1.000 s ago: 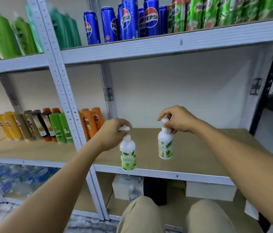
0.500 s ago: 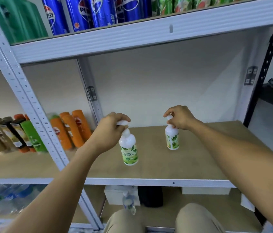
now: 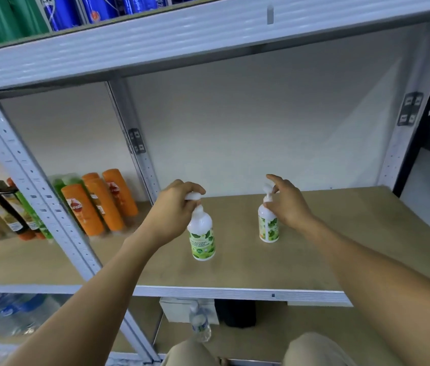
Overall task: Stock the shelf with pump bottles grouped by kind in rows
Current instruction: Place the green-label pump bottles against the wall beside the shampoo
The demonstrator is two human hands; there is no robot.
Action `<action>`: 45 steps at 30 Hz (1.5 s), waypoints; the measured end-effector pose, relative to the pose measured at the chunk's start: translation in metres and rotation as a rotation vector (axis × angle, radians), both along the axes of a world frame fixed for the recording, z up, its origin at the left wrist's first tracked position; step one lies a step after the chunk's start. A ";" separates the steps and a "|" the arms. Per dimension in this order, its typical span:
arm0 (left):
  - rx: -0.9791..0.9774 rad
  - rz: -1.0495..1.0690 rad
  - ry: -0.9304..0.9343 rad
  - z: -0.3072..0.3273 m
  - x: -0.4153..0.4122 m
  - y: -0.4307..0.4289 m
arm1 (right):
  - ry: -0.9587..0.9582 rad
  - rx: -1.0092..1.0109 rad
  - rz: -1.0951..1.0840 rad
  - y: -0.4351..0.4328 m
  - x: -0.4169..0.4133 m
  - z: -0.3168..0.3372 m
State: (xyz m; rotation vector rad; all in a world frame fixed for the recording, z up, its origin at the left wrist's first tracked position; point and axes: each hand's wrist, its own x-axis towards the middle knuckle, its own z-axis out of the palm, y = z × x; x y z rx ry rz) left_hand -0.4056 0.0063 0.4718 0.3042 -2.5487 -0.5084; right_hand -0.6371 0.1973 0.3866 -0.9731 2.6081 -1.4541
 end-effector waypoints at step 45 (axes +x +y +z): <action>0.512 0.318 0.130 -0.138 -0.117 -0.024 | 0.098 0.760 -0.154 0.018 0.017 -0.117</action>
